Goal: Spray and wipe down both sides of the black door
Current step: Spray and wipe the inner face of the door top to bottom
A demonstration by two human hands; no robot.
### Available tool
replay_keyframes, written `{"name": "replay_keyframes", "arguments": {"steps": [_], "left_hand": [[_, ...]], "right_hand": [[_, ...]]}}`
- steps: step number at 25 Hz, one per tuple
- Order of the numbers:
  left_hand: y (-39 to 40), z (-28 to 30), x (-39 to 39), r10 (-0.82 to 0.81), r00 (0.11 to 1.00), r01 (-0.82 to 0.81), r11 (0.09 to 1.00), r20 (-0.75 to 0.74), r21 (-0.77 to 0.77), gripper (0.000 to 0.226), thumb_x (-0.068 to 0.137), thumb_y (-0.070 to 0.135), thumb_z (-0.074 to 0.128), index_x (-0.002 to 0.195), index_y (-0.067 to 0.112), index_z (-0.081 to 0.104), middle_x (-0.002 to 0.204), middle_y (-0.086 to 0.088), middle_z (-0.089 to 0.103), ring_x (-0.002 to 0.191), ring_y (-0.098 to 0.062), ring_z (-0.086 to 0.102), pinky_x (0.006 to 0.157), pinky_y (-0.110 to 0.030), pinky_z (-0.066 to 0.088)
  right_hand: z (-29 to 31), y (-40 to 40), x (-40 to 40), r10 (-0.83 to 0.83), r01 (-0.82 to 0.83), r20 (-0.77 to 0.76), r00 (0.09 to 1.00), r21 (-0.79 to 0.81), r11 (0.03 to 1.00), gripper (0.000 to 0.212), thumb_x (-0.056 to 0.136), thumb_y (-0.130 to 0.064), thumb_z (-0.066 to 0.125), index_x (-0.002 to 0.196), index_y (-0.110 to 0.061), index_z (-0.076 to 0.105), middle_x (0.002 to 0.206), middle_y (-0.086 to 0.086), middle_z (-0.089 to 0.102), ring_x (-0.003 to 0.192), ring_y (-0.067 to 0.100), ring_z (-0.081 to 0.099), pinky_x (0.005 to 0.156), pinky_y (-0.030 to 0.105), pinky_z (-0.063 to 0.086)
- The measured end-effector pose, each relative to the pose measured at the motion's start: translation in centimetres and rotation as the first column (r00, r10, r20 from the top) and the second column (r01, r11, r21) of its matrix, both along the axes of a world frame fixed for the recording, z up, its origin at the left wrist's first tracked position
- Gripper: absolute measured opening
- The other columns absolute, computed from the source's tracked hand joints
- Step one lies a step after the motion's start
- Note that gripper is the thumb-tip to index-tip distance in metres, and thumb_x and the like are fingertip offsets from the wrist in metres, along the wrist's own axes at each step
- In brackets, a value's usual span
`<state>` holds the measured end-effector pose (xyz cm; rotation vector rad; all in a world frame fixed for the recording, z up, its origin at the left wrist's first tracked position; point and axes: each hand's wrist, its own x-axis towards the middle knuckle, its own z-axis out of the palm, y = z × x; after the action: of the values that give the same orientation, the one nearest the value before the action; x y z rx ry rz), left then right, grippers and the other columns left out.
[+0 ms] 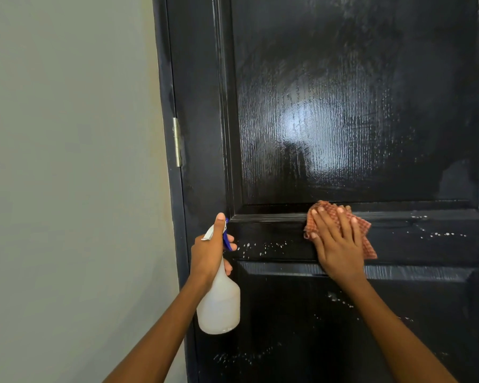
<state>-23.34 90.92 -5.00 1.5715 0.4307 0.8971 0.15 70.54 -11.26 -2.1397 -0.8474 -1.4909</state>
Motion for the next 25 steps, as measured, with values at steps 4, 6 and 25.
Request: {"name": "replay_keyframes", "arguments": {"steps": [4,6,25], "left_hand": [[0.3,0.3,-0.5,0.001,1.000,-0.001,1.000,0.011,-0.001,0.064,0.094,0.065,0.043,0.097,0.007,0.070,0.092,-0.016,0.073,0.064,-0.031,0.064,0.049,-0.029,0.053],[0.7,0.4,-0.9,0.025,1.000,-0.025,1.000,0.006,-0.007,0.063,0.093,0.067,0.044,0.095,0.009,0.069,0.091,-0.015,0.073,0.065,-0.031,0.065,0.048,-0.028,0.053],[1.9,10.8,1.2,0.057,0.994,-0.069,0.987,0.092,0.142,0.064,0.093,0.068,0.044,0.087,0.008,0.066,0.076,-0.013,0.069,0.049,-0.018,0.062,0.042,-0.024,0.051]], "right_hand": [[-0.5,5.3,-2.9,0.051,-0.043,-0.101,0.994,0.076,0.996,0.061,0.107,-0.046,0.032,0.163,-0.023,0.027,0.171,-0.004,0.019,0.159,0.032,0.007,0.127,0.052,-0.005],[-0.1,8.2,-3.6,0.104,-0.104,0.004,0.995,-0.089,0.991,0.060,0.108,-0.045,0.029,0.163,-0.022,0.027,0.172,-0.004,0.015,0.159,0.031,0.009,0.128,0.052,-0.001],[19.8,13.0,-2.9,0.116,-0.102,0.254,0.960,-0.069,0.992,0.065,0.108,-0.045,0.031,0.164,-0.013,0.022,0.172,0.006,0.015,0.160,0.031,0.003,0.129,0.049,0.003]]}}
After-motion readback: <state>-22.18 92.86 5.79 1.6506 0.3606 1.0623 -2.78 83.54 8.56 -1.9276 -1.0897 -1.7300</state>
